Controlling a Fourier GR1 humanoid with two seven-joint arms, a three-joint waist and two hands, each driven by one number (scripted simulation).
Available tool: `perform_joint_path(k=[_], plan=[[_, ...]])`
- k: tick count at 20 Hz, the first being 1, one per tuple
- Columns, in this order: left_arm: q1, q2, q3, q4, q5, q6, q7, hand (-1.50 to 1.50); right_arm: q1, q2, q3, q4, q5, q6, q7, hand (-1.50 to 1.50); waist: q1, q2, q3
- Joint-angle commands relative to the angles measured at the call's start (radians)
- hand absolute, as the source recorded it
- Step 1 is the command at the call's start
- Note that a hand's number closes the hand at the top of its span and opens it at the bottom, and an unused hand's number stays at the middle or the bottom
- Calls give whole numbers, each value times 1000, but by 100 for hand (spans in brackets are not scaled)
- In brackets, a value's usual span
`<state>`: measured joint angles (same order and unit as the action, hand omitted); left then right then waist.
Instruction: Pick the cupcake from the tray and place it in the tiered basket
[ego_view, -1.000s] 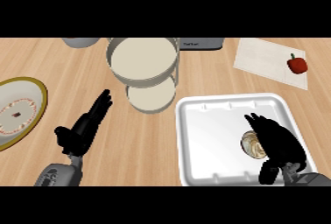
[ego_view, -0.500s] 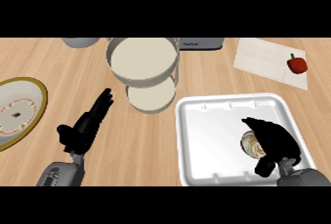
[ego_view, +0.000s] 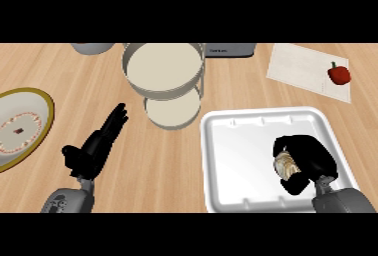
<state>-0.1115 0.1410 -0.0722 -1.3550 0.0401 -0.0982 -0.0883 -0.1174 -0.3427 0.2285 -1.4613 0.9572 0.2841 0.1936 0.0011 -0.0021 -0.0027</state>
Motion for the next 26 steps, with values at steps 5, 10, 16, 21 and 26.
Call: perform_joint_path(k=[5,10,16,21,26], plan=[[-38,-31,31,34,-29,5,-4,0,11,40,-52,13,65,-49,-35,150,-2,2,3],[33,1,26,-17,3,-50,-16,0,-173,-35,-236,196,23,-47,12,150,14,5,3],[22,-26,20,7,-34,-4,-16,0,-131,22,-315,20,-93,-108,-12,150,-7,-1,3],[47,-32,18,29,-38,-8,-53,0,-222,114,-378,-156,-283,-43,10,150,-12,-5,2],[-12,-36,17,31,-43,-8,-10,0,-348,120,-349,-283,-303,37,144,150,-3,0,2]])
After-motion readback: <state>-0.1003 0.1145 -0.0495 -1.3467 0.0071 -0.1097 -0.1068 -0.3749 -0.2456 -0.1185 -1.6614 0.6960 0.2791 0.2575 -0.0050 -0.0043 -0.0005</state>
